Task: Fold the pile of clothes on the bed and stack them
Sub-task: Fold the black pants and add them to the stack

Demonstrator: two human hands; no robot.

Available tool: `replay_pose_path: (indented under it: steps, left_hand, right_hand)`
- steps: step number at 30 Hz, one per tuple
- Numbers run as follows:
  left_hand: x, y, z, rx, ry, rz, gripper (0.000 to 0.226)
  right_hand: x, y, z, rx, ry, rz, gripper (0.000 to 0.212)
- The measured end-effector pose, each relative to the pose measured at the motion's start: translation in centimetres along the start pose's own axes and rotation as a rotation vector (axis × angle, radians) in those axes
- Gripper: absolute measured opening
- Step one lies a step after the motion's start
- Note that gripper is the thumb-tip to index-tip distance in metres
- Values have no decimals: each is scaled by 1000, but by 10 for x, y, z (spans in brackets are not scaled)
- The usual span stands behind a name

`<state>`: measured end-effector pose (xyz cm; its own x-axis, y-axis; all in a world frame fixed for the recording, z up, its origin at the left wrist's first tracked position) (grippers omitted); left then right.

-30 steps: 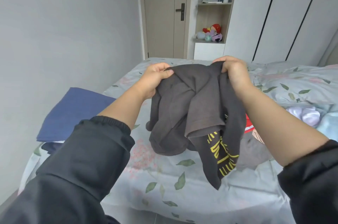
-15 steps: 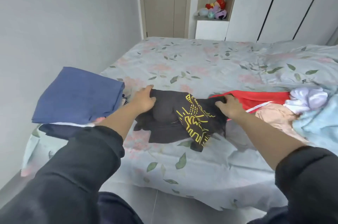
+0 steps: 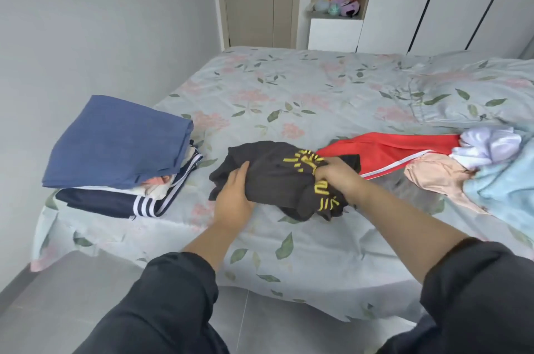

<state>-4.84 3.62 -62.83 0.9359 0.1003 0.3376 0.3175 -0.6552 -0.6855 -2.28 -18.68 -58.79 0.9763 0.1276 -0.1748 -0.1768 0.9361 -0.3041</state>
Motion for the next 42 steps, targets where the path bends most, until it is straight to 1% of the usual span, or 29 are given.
replay_pose_path:
  steps: [3, 5, 6, 7, 8, 9, 10, 11, 13, 14, 16, 17, 18, 19, 20, 21, 23, 24, 25, 27, 29, 31, 33, 35, 36, 37, 39, 40, 42]
  left_hand:
    - [16, -23, -28, -212, 58, -25, 51]
    - [35, -29, -35, -462, -33, 37, 41]
    - [41, -29, -32, -638, -143, 105, 36]
    - [44, -25, -28, -794, -257, 195, 31]
    - [42, -20, -27, -908, -365, 296, 25]
    - [39, -17, -27, -948, -442, 379, 19]
    - [38, -15, -27, -921, -480, 429, 13]
    - [38, -14, -27, -870, -497, 450, 9]
    - [40, -10, -31, -765, -503, 452, 8]
    - [41, -7, -33, -716, -500, 450, 8]
    - [43, -4, -39, -649, -489, 432, 9]
    - [46, -4, -41, -645, -486, 404, 10]
    - [49, -6, -43, -655, -486, 371, 11]
    - [51, -7, -47, -673, -482, 351, 11]
    - [54, -9, -52, -688, -467, 346, 12]
    - [56, -11, -57, -684, -432, 354, 13]
    - [62, -19, -66, -570, -327, 375, 18]
    - [66, -26, -68, -452, -270, 364, 21]
    - [73, -35, -71, -286, -201, 339, 24]
    - [85, -50, -81, 128, -47, 281, 27]
    - [90, -59, -100, 392, 67, 227, 30]
    - [91, -58, -122, 422, 153, 202, 45]
    - [87, -43, -140, 404, 188, 258, 53]
    - [81, -28, -151, 394, 196, 303, 41]
    - [80, -31, -156, 371, 200, 267, 32]
    - [83, -41, -161, 326, 197, 200, 26]
    - [92, -69, -167, 225, 174, 57, 27]
    - [98, -81, -170, 223, 172, 11, 32]
    - [105, -98, -178, 346, 189, -17, 40]
  right_hand:
    - [-7, -20, 7, 299, 178, 0, 35]
    - [0, -54, 14, 448, 169, -133, 43]
    - [4, -81, 16, 489, 142, -287, 36]
    - [2, -112, 12, 476, 120, -487, 24]
    - [-6, -143, 5, 388, 127, -701, 24]
    - [-14, -166, -4, 218, 168, -852, 36]
    - [-19, -175, -9, 7, 224, -901, 47]
    - [-18, -176, -8, -190, 219, -892, 54]
    - [-11, -154, 11, -368, 11, -782, 53]
    - [-9, -133, 23, -348, -114, -659, 49]
    - [-11, -74, 38, -271, -268, -287, 51]
    - [-15, -45, 38, -292, -285, -117, 63]
    - [-19, -23, 37, -395, -300, -4, 77]
    - [-23, -8, 36, -553, -341, 34, 88]
    - [-25, -2, 36, -718, -395, -3, 91]
    - [-26, -5, 41, -821, -448, -92, 85]
    - [-32, -33, 58, -842, -519, -383, 60]
    - [-35, -51, 63, -815, -513, -519, 49]
    - [-35, -66, 64, -799, -482, -599, 41]
    - [-25, -80, 61, -771, -362, -600, 29]
    - [-14, -83, 60, -600, -266, -527, 25]
    - [-9, -81, 77, -442, -294, -488, 21]
    - [-10, -75, 105, -457, -384, -455, 18]
    - [-14, -70, 129, -486, -456, -419, 20]
    - [-17, -72, 138, -508, -468, -426, 22]
    - [-18, -78, 145, -560, -463, -461, 22]
    - [-21, -87, 153, -809, -432, -534, 22]
    - [-22, -89, 154, -960, -417, -547, 21]
    - [-27, -94, 151, -1151, -368, -571, 20]
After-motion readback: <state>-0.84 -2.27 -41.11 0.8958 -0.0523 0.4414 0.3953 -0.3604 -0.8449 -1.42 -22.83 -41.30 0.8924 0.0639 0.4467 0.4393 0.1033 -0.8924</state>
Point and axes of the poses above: each hand's wrist, its own x-axis towards the middle knuckle, its own y-axis out of the palm, z = x × y, the point moved 10 cm from there along x, towards the middle knuckle, and after that the axes turned 1 degree about -x, right-handed, at the moved point
